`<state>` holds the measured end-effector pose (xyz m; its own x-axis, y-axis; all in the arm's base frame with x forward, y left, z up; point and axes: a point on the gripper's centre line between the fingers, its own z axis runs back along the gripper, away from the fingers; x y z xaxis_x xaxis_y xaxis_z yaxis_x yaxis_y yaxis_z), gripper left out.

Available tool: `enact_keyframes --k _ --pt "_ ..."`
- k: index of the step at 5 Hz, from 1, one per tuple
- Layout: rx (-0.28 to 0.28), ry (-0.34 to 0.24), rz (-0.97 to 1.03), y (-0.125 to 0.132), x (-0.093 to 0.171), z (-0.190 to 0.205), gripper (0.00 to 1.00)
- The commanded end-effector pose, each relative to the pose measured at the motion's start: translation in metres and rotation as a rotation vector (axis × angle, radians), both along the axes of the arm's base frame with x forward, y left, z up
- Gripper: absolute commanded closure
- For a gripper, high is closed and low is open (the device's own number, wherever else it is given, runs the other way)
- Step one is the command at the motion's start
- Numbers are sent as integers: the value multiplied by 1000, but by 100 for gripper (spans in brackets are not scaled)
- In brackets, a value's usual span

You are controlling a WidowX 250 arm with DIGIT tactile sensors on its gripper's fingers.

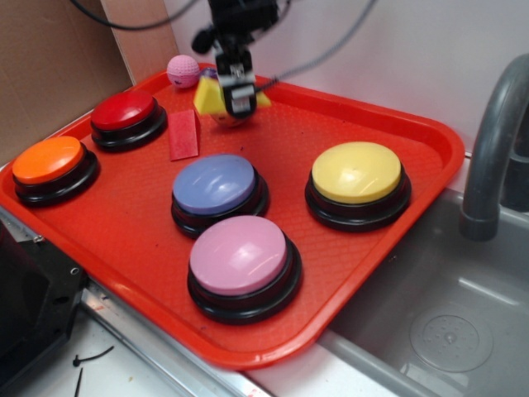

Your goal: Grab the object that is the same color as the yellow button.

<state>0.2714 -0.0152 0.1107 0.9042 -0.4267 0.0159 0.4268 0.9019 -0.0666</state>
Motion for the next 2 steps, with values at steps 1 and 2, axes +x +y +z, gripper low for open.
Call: enact_keyframes --k 1,2 --pt "43 -56 416 1 -12 80 100" --pt "29 -80 517 2 -24 95 100"
